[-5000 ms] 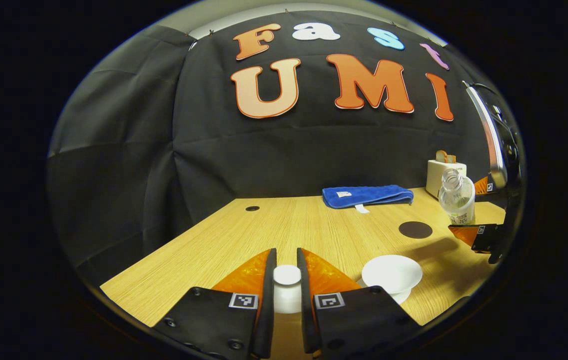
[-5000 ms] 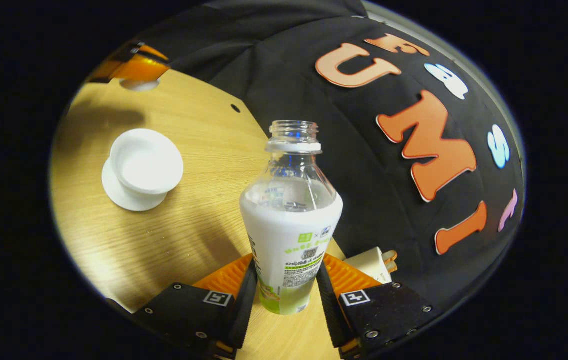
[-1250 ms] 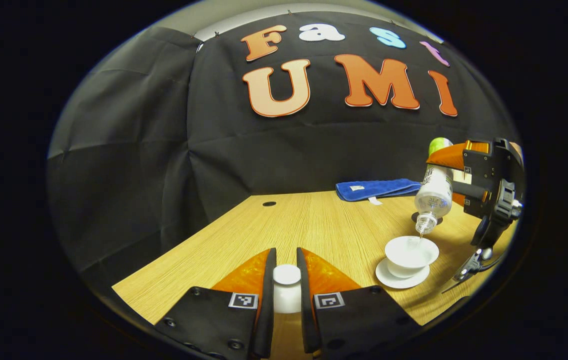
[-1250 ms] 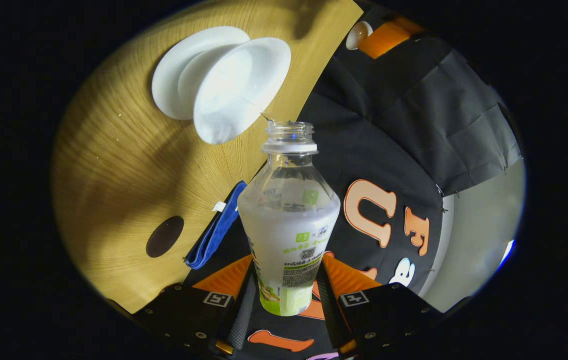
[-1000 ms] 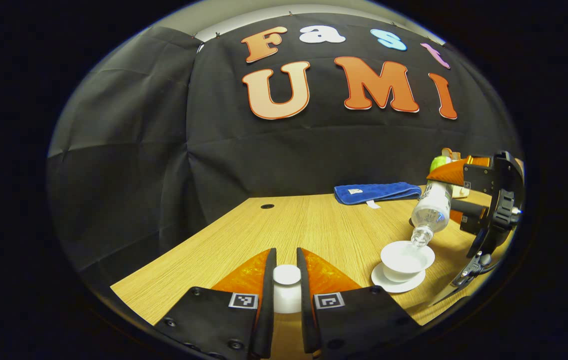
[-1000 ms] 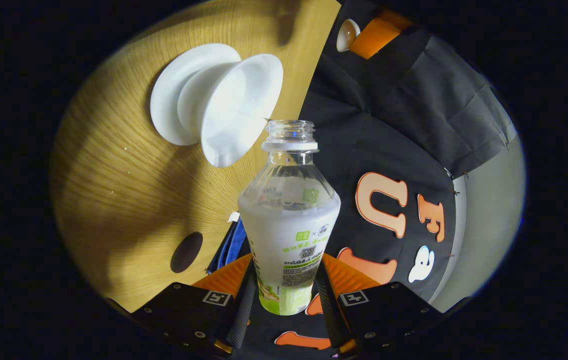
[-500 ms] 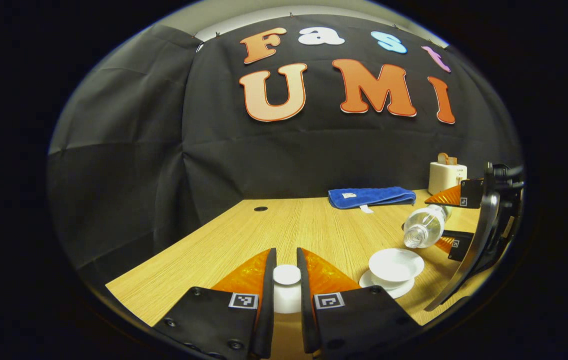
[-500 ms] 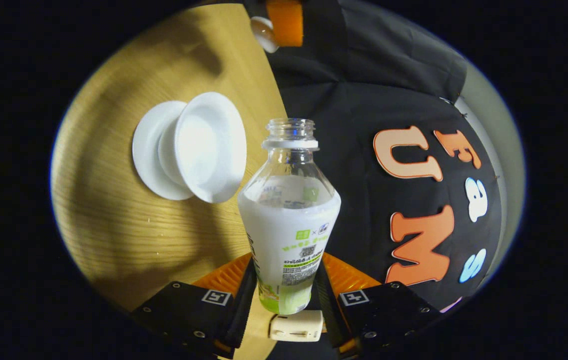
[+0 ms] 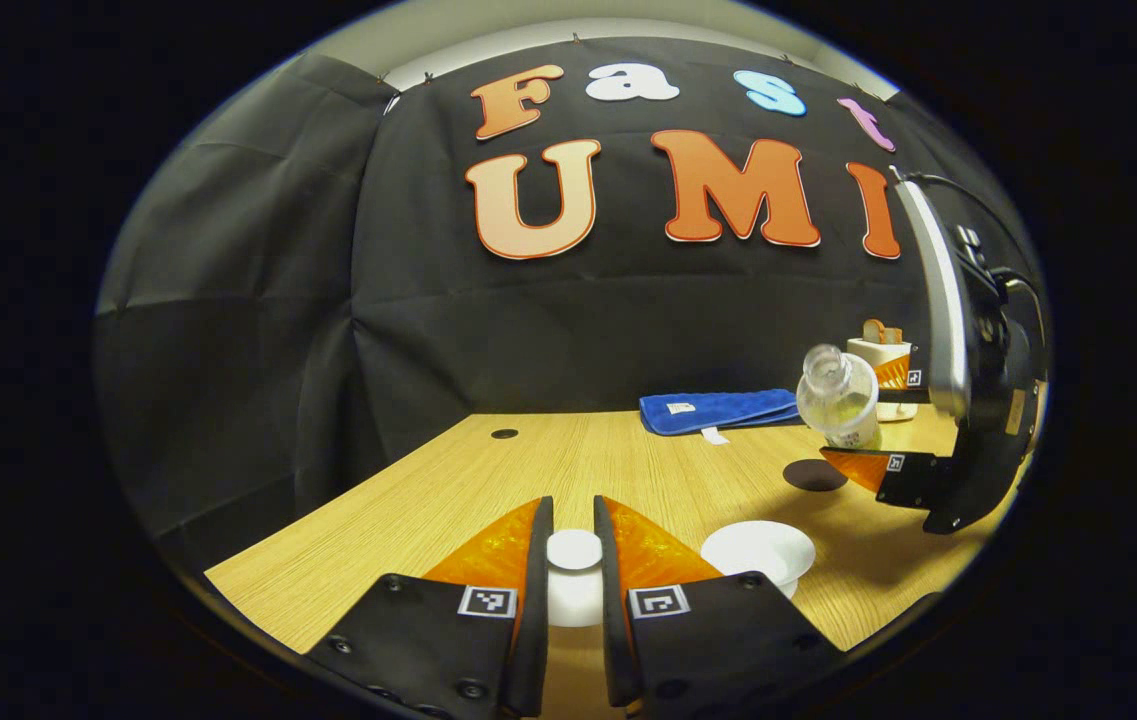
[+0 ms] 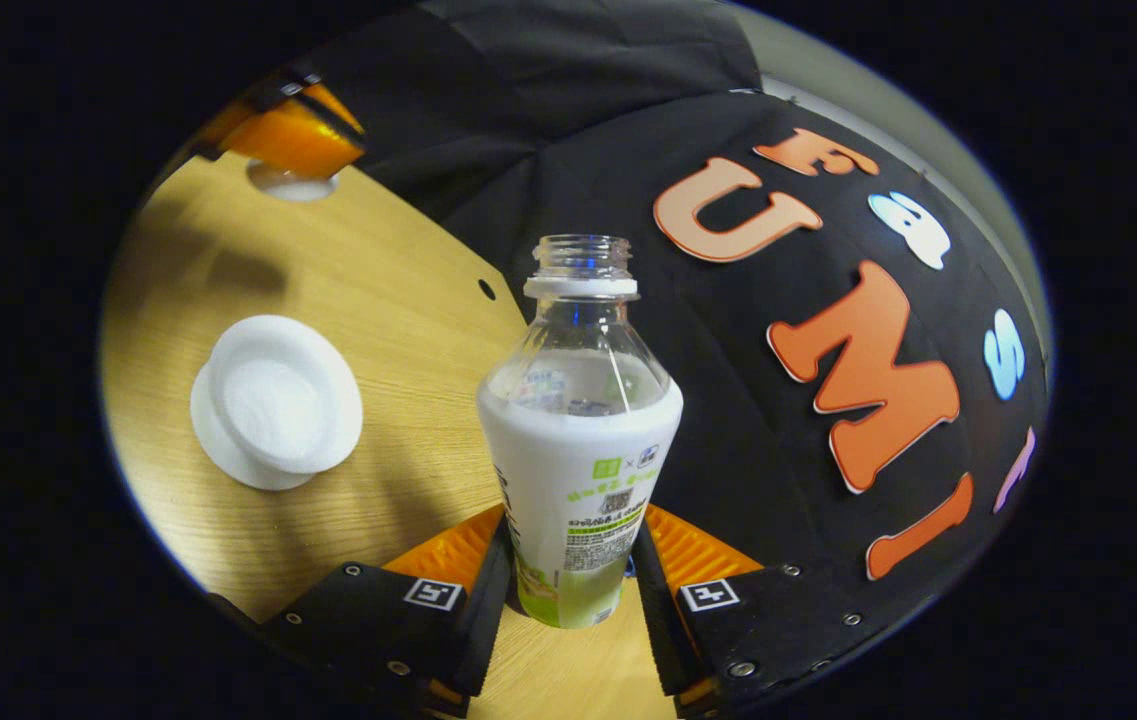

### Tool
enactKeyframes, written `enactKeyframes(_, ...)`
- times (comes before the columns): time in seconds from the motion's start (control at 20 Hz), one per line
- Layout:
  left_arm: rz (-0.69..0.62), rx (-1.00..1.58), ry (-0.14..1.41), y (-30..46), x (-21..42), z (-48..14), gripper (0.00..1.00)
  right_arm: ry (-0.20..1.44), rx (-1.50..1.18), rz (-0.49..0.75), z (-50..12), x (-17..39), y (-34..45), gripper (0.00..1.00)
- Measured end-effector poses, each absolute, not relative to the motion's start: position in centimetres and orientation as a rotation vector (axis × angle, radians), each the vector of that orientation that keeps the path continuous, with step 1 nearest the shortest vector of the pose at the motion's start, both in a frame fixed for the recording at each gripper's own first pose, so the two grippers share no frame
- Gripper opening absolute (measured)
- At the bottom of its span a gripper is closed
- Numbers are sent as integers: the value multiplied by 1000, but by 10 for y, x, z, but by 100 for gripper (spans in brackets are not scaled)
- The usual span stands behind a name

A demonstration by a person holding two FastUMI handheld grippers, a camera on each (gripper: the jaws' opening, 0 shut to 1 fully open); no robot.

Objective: Open the teacup lid with one hand, grasp the water bottle and pour water into the teacup with the other hand; after pouring, place the water bottle on the coaster and then close the teacup lid.

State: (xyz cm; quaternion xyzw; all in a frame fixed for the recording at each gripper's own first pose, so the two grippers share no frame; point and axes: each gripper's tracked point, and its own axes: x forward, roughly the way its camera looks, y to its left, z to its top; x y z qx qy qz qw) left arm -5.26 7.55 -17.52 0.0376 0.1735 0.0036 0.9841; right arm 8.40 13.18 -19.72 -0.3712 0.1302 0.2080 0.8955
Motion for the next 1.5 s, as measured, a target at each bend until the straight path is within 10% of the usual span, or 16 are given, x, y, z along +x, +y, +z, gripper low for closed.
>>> enactKeyframes(0.7, 8, 69, 317, 66, -55, -167, 27, 412, 14, 242, -189, 152, 90, 61)
enactKeyframes(1.5, 53, 57, 353, 87, -58, -186, 27, 652, 60, 184, -283, 151, 84, 65)
